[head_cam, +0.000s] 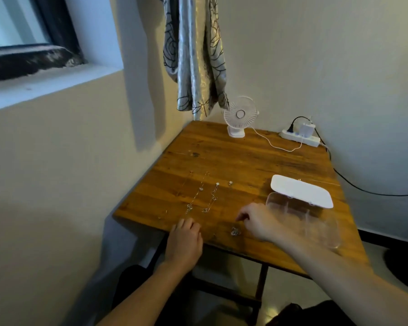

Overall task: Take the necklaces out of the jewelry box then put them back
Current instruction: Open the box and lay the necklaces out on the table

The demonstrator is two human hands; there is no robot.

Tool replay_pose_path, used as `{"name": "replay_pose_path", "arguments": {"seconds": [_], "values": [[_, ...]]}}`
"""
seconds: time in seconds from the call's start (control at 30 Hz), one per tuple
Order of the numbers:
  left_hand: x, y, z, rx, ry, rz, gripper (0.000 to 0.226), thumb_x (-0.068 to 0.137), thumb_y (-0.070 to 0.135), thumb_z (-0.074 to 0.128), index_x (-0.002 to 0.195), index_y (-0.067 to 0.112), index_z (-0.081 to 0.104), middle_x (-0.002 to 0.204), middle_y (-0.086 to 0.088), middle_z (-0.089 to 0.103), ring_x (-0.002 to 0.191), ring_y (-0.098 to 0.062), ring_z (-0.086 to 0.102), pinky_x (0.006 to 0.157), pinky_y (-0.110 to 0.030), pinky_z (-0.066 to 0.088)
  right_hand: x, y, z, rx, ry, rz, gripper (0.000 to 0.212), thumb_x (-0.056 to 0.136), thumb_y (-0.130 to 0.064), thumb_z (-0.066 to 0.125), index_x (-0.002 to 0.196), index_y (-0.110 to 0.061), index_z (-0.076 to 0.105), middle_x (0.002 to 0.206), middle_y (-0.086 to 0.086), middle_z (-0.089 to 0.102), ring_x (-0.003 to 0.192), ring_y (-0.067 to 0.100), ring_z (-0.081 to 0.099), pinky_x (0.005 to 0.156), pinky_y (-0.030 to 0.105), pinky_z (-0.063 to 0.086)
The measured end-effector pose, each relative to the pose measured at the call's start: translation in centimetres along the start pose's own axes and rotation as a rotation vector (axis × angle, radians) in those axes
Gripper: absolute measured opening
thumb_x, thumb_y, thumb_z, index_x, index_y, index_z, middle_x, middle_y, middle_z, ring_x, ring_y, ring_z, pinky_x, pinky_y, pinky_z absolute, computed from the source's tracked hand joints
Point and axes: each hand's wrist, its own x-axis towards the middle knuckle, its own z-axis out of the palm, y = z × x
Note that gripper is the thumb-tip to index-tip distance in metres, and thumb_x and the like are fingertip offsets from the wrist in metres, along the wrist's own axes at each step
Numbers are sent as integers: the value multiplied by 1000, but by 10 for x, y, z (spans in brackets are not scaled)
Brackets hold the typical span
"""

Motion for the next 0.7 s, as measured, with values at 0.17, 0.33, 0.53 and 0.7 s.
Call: {"name": "replay_pose_path", "arguments": {"seconds": [0.17, 0.33, 0.53, 0.7], "values": [[-2, -2, 6, 5, 28, -7, 26, 97, 31, 40, 117, 26, 55, 117, 9, 51, 108, -8, 43, 95, -28, 35, 0, -1, 1, -76, -15, -102, 18, 92, -20, 61, 108, -22, 69, 114, -3, 66, 99, 5, 59, 80, 16, 45], [-2, -2, 6, 20, 36, -4, 28, 98, 30, 39, 121, 26, 54, 121, 8, 50, 113, -9, 41, 99, -29, 34, 2, -6, 15, -85, -109, -90, 16, 89, -26, 66, 104, -20, 70, 107, -3, 65, 95, 6, 59, 74, 14, 40], [-2, -3, 3, 14, 5, 9, 27, 97, 31, 41, 122, 27, 52, 121, 10, 49, 113, -7, 40, 100, -28, 34, 2, -9, 4, 38, -125, -29, 5, 85, -28, 70, 82, -28, 66, 91, -10, 64, 84, 3, 59, 70, 17, 46], [12, 4, -6, -84, 14, -31, 27, 95, 28, 48, 122, 27, 53, 120, 10, 50, 112, -6, 41, 98, -26, 36, -5, -12, -34, 512, -51, 95, 3, 82, -14, 73, 83, -13, 71, 82, 0, 70, 78, 11, 65, 65, 22, 53]]}}
